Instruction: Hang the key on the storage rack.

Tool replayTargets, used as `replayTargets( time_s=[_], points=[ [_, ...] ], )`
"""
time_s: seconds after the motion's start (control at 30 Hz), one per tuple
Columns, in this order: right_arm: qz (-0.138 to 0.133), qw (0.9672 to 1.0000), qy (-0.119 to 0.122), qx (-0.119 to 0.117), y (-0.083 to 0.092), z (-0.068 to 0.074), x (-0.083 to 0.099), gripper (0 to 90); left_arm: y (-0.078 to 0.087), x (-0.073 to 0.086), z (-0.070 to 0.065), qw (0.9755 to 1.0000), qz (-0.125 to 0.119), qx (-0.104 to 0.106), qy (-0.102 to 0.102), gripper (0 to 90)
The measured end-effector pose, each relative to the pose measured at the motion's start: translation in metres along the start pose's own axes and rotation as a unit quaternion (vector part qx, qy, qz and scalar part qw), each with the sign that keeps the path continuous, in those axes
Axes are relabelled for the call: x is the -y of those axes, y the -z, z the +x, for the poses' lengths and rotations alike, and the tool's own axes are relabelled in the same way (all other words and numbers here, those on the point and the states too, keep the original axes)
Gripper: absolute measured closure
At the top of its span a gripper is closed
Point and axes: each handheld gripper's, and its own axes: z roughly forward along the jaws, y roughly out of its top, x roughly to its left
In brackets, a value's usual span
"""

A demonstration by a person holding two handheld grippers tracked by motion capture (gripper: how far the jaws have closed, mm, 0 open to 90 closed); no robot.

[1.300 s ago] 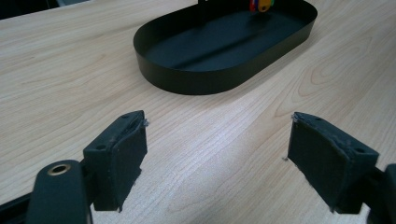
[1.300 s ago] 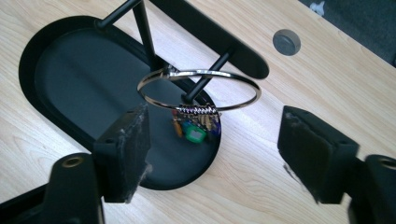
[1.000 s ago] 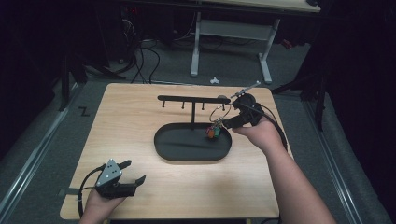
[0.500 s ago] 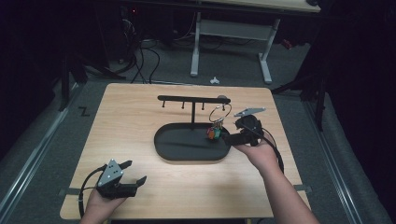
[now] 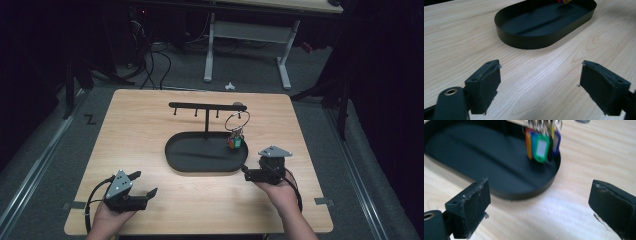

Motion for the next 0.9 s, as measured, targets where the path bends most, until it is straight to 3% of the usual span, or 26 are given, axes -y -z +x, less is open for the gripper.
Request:
replayTargets(
  time_s=[0.1, 0.13, 0.17, 0.27, 0.3, 0.33, 0.4, 0.43, 0.53, 0.9],
  points=[
    [0.000, 1.0000, 0.002, -0.007, 0.002, 0.007, 0.022, 4.2, -0.001, -0.001, -0.003, 1.0000, -0.003, 0.000, -0.005, 16.3],
    [0.000, 1.0000, 0.002, -0.007, 0.002, 0.007, 0.022, 4.2, -0.001, -0.001, -0.003, 1.0000, -0.003, 0.000, -0.005, 16.2],
    [-0.038, 0.9993, -0.002, -0.003, 0.007, 0.019, 0.047, 4.1, -0.001, -0.002, -0.004, 1.0000, 0.000, 0.001, -0.007, 16.0],
    [-0.076, 0.9970, -0.014, 0.000, 0.017, 0.029, 0.072, 5.6, -0.002, -0.003, -0.004, 1.0000, -0.001, 0.002, -0.004, 15.6],
    [-0.076, 0.9970, -0.014, 0.000, 0.017, 0.029, 0.072, 5.6, -0.002, -0.003, -0.004, 1.0000, -0.001, 0.002, -0.004, 15.5],
    [-0.073, 0.9971, -0.008, -0.022, 0.024, 0.032, 0.072, 5.4, -0.001, -0.004, -0.005, 1.0000, -0.002, 0.001, -0.008, 15.3],
    [-0.081, 0.9967, -0.010, -0.008, 0.022, 0.031, 0.077, 5.7, 0.000, -0.004, -0.005, 1.0000, 0.000, 0.002, -0.009, 15.2],
    [-0.068, 0.9976, -0.007, -0.006, 0.019, 0.030, 0.078, 5.7, 0.000, -0.004, -0.005, 1.0000, -0.001, 0.002, -0.007, 15.2],
    [-0.049, 0.9988, 0.001, -0.007, 0.012, 0.029, 0.078, 5.7, 0.000, -0.003, -0.006, 0.9999, 0.000, 0.002, -0.010, 15.2],
    [-0.042, 0.9989, 0.015, -0.015, 0.003, 0.035, 0.071, 6.0, 0.009, 0.001, -0.003, 1.0000, 0.001, 0.002, -0.008, 15.3]
  ],
)
